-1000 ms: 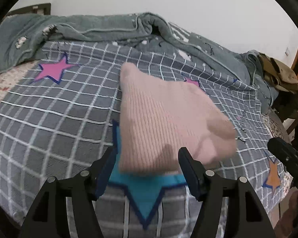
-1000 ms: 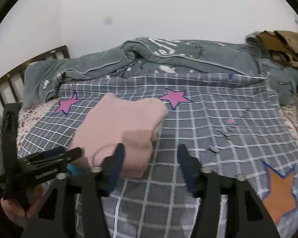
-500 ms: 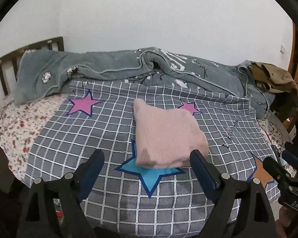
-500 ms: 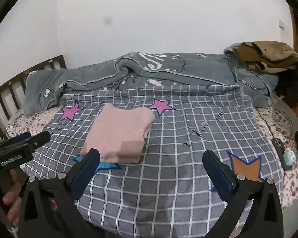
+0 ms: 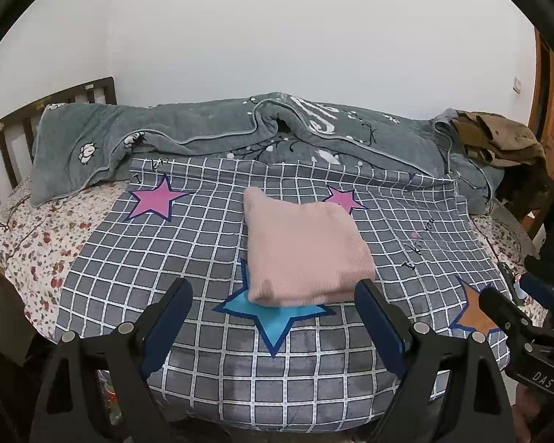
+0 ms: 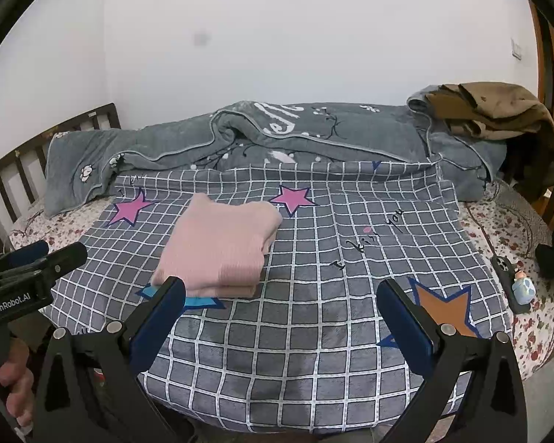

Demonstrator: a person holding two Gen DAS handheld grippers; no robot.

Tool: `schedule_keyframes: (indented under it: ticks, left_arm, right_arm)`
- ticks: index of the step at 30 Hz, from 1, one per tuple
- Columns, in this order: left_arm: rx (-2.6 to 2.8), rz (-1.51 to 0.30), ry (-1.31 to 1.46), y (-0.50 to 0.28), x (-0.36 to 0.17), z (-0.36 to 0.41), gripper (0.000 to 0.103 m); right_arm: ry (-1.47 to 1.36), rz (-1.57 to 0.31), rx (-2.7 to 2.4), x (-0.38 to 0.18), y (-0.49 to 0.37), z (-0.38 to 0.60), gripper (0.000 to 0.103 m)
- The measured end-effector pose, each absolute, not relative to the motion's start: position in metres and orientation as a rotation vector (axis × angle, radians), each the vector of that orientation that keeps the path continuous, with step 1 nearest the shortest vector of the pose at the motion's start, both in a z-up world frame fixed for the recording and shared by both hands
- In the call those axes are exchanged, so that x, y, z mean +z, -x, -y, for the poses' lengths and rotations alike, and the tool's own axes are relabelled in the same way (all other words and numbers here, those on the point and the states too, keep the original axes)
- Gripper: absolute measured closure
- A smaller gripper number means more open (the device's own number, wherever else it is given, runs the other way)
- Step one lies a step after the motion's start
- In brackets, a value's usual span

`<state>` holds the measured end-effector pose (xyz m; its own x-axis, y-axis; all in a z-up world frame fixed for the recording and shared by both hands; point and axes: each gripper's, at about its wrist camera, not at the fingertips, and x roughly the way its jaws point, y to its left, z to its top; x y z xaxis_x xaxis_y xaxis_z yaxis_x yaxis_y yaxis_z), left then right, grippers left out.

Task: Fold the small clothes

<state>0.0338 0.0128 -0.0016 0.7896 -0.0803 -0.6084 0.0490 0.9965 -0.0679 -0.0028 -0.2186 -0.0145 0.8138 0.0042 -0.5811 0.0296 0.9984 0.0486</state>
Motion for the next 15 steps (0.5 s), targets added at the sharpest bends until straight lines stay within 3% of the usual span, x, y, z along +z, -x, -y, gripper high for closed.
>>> schedule_keyframes:
  ticks: [15]
  left_arm:
    - [-0.057,-0.649,0.037,-0.0334,-0.0012,-0.0135,0.014]
  right_arm:
    - [-0.04,-0.61,-0.021,-0.0084,0.0053,0.2181,0.001]
